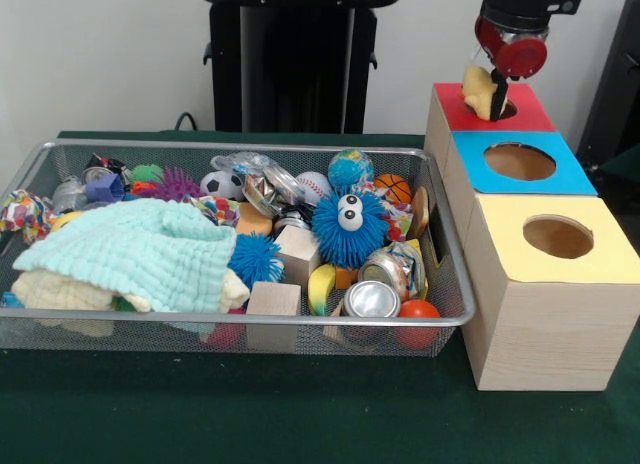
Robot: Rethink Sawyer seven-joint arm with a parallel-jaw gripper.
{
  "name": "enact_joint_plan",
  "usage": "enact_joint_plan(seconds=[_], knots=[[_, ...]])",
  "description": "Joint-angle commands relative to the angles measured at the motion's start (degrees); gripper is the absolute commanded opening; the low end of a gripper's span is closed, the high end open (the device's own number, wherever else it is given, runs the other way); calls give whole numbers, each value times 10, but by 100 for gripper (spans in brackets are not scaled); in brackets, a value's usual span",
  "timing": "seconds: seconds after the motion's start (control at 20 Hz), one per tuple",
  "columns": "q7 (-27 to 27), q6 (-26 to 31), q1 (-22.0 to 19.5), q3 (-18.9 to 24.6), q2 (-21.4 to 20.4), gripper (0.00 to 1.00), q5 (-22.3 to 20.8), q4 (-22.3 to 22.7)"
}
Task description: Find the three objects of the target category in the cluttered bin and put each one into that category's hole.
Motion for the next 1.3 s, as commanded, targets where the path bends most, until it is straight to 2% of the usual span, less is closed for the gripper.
enact_joint_plan(seconds=[0.05, 0.25, 0.5, 0.85, 1.05, 1.3], knots=[[-24, -52, -56, 20, 115, 0, -71, 139], [-19, -52, -54, 20, 108, 0, -71, 146], [-16, -82, -67, 38, 109, 0, -68, 159], [-9, -75, -72, 58, 96, 0, -55, 173], [-7, -106, -93, 86, 94, 0, -52, 196], [0, -122, -94, 104, 84, 0, -51, 209]])
